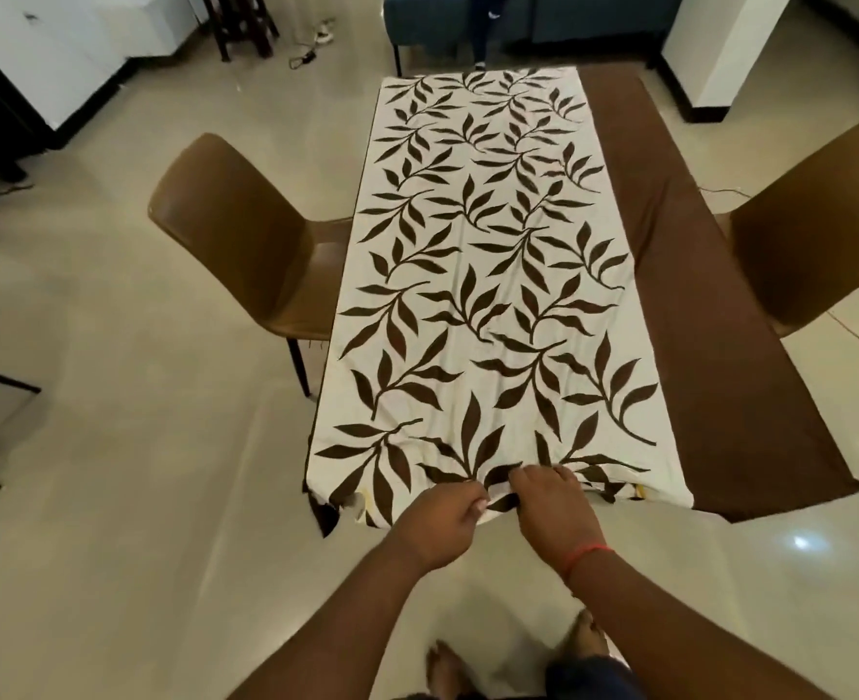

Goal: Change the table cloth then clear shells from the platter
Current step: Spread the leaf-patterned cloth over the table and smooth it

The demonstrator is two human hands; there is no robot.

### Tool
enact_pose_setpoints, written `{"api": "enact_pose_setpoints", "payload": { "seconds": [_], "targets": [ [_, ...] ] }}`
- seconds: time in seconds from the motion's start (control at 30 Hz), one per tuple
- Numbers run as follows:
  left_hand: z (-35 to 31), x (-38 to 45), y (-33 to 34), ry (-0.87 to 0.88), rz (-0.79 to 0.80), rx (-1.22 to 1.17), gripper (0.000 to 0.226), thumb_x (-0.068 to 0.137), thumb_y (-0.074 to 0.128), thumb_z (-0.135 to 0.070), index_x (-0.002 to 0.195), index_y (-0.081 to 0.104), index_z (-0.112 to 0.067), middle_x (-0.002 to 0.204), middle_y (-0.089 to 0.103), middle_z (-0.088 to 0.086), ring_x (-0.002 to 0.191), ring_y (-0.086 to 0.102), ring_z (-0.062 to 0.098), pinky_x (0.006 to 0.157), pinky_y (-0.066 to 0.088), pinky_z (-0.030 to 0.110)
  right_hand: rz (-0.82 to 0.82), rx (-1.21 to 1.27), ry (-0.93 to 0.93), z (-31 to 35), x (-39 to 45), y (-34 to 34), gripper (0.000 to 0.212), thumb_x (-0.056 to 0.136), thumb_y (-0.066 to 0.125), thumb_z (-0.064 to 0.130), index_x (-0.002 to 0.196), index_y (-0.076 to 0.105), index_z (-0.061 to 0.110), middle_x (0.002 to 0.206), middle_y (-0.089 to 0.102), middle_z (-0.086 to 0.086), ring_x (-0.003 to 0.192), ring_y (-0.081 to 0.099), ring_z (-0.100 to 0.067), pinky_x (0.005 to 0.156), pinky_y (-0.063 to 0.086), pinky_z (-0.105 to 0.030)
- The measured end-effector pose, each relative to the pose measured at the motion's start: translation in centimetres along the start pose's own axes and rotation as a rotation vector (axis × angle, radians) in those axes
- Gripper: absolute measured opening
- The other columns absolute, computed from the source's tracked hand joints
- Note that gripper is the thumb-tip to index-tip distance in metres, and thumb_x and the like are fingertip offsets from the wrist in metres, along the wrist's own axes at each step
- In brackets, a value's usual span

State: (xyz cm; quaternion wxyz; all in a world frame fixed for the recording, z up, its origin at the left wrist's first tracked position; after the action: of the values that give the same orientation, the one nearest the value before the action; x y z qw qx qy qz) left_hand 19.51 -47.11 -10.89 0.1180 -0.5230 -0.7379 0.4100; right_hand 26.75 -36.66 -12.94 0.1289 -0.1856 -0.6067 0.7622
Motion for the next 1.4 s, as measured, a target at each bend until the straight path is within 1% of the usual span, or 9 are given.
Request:
{"api": "enact_pose_setpoints", "payload": {
  "seconds": [0.07, 0.13, 0.27, 0.5, 0.73, 0.9, 1.03, 1.2, 1.4],
  "targets": [
    [-0.5, -0.7, -0.6, 0.073, -0.116, 0.090, 0.023, 0.095, 0.056, -0.034, 0.114, 0.059, -0.021, 0.114, 0.055, -0.002, 0.104, 0.051, 0.014, 0.088, 0.044, 0.028, 0.010, 0.083, 0.066, -0.7, 0.2, -0.7, 0.022, 0.078, 0.053, 0.002, 0.090, 0.059, 0.019, 0.078, 0.065, -0.002, 0.073, 0.064, -0.026, 0.069, 0.048, -0.034],
    [0.7, -1.2, -1.0, 0.042, -0.214, 0.298, 0.056, 0.084, 0.067, -0.048, 0.131, 0.047, -0.027, 0.135, 0.043, -0.001, 0.124, 0.040, 0.019, 0.104, 0.039, 0.036, 0.022, 0.142, 0.093, -1.2, 0.4, -1.4, 0.018, 0.087, 0.046, 0.004, 0.093, 0.056, 0.018, 0.083, 0.062, -0.002, 0.077, 0.061, -0.024, 0.066, 0.043, -0.033],
    [6.4, -1.2, -0.4, -0.213, -0.093, 0.550, 0.095, 0.082, 0.071, -0.047, 0.153, 0.012, -0.026, 0.159, 0.016, 0.008, 0.148, 0.015, 0.032, 0.118, 0.017, 0.056, 0.051, 0.183, 0.064, -1.3, 0.4, -2.5, 0.021, 0.095, 0.040, 0.009, 0.103, 0.056, 0.020, 0.086, 0.061, 0.002, 0.078, 0.059, -0.019, 0.069, 0.048, -0.034],
    [7.7, -0.8, -2.2, -0.218, -0.120, 0.592, 0.036, 0.094, 0.044, -0.020, 0.129, 0.053, -0.022, 0.124, 0.056, 0.003, 0.114, 0.052, 0.024, 0.102, 0.038, 0.039, 0.102, 0.124, 0.072, -2.8, -1.6, -2.1, 0.016, 0.104, 0.037, 0.033, 0.109, 0.051, 0.029, 0.082, 0.054, 0.010, 0.068, 0.048, -0.013, 0.063, 0.038, -0.028],
    [4.5, -0.3, 1.9, -0.039, 0.051, 0.478, 0.030, 0.089, 0.052, -0.012, 0.119, 0.055, -0.017, 0.114, 0.057, 0.005, 0.105, 0.054, 0.025, 0.080, 0.044, 0.037, 0.296, -0.125, 0.117, -7.7, -4.6, 0.9, 0.025, 0.102, 0.035, 0.040, 0.119, 0.047, 0.028, 0.105, 0.068, 0.001, 0.093, 0.067, -0.018, 0.076, 0.052, -0.033],
    [5.1, -0.2, 3.6, -0.019, 0.129, 0.474, 0.028, 0.090, 0.051, -0.016, 0.118, 0.055, -0.019, 0.115, 0.057, 0.003, 0.107, 0.054, 0.024, 0.085, 0.046, 0.037, 0.376, 0.174, 0.084, -8.7, -5.8, 1.5, 0.025, 0.096, 0.052, 0.048, 0.114, 0.056, 0.033, 0.110, 0.060, 0.011, 0.098, 0.057, -0.007, 0.087, 0.047, -0.024],
    [5.2, 0.3, 2.5, 0.008, 0.069, 0.427, 0.036, 0.086, 0.052, -0.042, 0.118, 0.059, -0.028, 0.112, 0.063, -0.004, 0.106, 0.060, 0.020, 0.086, 0.048, 0.034, 0.227, 0.317, 0.124, -13.1, -6.5, -0.8, 0.041, 0.091, 0.060, 0.051, 0.125, 0.057, 0.028, 0.118, 0.054, 0.012, 0.109, 0.051, -0.006, 0.097, 0.042, -0.023],
    [2.7, 3.2, 1.6, 0.025, -0.073, 0.525, 0.051, 0.077, 0.049, -0.049, 0.117, 0.065, -0.021, 0.111, 0.064, 0.001, 0.100, 0.063, 0.023, 0.083, 0.054, 0.037, 0.019, 0.171, 0.357, -24.7, -6.5, -4.0, 0.033, 0.091, 0.061, 0.030, 0.120, 0.059, 0.012, 0.120, 0.058, -0.008, 0.111, 0.056, -0.030, 0.094, 0.046, -0.039],
    [-0.2, 9.5, 6.3, -0.204, 0.007, 0.614, 0.067, 0.076, 0.072, -0.044, 0.134, 0.056, -0.017, 0.136, 0.054, 0.017, 0.115, 0.057, 0.038, 0.087, 0.053, 0.055, 0.175, 0.011, 0.477, -34.3, -5.2, -3.8, 0.062, 0.099, 0.042, 0.044, 0.154, 0.024, 0.021, 0.164, 0.013, -0.009, 0.149, 0.019, -0.032, 0.116, 0.028, -0.047]
  ]
}}
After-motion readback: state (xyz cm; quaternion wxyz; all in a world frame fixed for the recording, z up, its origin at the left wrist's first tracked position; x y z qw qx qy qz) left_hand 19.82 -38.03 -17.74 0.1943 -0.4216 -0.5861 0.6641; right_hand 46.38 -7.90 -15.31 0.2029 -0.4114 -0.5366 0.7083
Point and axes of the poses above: each hand's wrist, its own x-axis towards the middle knuckle, its own y-axis out of the palm, z = x × y, the point moved 10 cm from there along x, towards the middle knuckle
